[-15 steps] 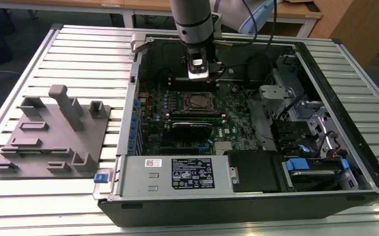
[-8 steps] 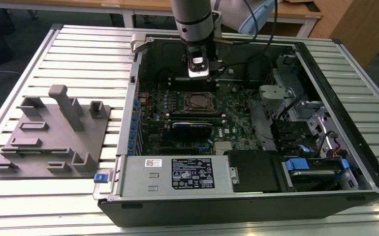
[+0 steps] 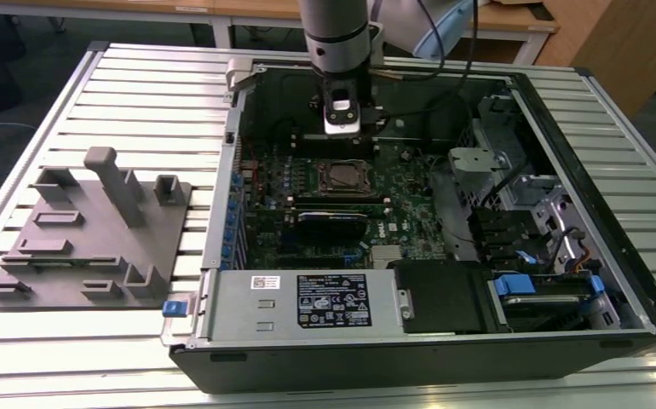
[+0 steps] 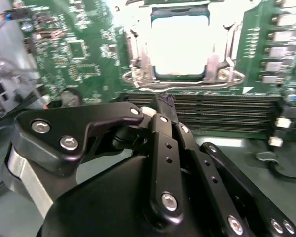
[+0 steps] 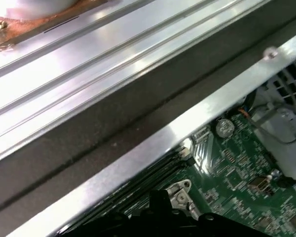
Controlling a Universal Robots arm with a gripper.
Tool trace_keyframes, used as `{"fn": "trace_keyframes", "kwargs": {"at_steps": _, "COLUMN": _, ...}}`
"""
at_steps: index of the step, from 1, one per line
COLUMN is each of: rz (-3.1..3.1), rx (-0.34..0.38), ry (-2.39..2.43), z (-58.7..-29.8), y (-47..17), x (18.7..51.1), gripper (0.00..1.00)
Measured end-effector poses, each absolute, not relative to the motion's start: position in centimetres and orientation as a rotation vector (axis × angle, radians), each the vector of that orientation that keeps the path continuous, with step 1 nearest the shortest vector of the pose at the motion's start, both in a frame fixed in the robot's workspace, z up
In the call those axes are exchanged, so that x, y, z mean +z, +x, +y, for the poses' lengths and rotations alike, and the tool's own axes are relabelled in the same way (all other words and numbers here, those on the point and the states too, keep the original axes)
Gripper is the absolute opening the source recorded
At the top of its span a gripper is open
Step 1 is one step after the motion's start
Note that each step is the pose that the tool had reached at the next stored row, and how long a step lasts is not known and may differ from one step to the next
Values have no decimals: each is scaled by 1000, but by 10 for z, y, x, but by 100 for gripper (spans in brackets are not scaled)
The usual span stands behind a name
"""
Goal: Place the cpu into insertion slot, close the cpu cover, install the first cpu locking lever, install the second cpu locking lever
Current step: 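Install the first cpu locking lever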
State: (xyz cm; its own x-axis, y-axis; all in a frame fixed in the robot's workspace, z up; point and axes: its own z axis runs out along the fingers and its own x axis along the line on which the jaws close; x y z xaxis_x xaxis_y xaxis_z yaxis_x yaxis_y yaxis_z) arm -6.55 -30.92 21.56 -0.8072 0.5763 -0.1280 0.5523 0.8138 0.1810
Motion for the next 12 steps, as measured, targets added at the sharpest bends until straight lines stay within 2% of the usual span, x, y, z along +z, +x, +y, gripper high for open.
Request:
{"fn": "trace_keyframes", "kwargs": {"at_steps": 4, "rz": 2865, "rx": 170, "ry": 900, "z": -309, "y": -65, "x": 215, "gripper": 10}}
{"fn": "trace_keyframes", "kwargs": {"at_steps": 12, "rz": 2871, "rx": 171, "ry": 886, "z": -309, "y": -65, "x": 215, "gripper": 10}}
